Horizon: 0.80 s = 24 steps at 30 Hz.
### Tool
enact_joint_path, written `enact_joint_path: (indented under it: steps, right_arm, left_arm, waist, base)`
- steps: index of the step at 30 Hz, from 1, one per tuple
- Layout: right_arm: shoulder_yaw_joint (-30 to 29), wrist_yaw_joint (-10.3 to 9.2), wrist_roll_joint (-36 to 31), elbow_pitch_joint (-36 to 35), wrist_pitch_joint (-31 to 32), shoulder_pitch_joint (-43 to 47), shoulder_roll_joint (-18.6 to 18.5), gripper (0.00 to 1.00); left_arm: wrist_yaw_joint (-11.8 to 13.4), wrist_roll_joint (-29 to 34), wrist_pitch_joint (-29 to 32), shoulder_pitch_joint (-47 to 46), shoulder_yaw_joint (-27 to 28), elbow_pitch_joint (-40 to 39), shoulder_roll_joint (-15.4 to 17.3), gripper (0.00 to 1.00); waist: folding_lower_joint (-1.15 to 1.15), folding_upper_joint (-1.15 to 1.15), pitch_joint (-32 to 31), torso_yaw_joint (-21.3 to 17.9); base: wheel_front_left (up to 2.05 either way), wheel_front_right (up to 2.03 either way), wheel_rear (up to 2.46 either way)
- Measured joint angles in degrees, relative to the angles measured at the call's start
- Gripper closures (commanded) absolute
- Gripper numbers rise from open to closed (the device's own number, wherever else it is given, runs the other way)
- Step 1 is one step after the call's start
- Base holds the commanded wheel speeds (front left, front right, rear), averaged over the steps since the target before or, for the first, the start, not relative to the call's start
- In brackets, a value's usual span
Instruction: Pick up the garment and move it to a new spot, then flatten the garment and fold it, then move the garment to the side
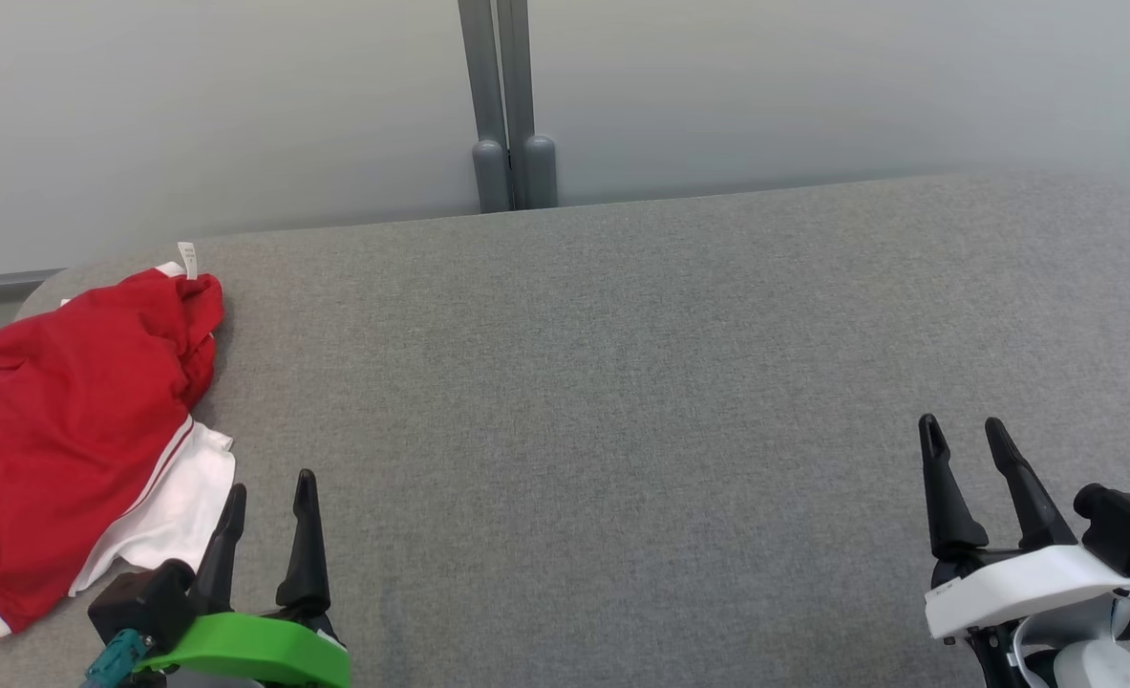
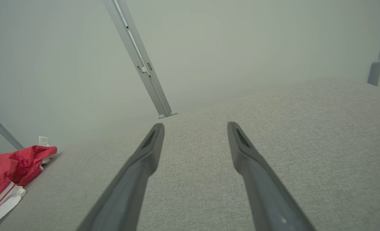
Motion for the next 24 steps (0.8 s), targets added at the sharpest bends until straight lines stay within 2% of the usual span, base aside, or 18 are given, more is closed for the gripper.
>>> enact_joint_path:
  steps: [24]
  right_arm:
    - [-1.3,0.01,-10.72,-0.21,-2.97,1.23,0.54,0.0]
  left_arm:
    - [0.0,10.82,-2.92,0.77,-0.75,1.13,0.1,0.0]
  waist:
    - [0.0,0.0,-0.15,0.29]
  base:
    - [0.0,0.0,0.0]
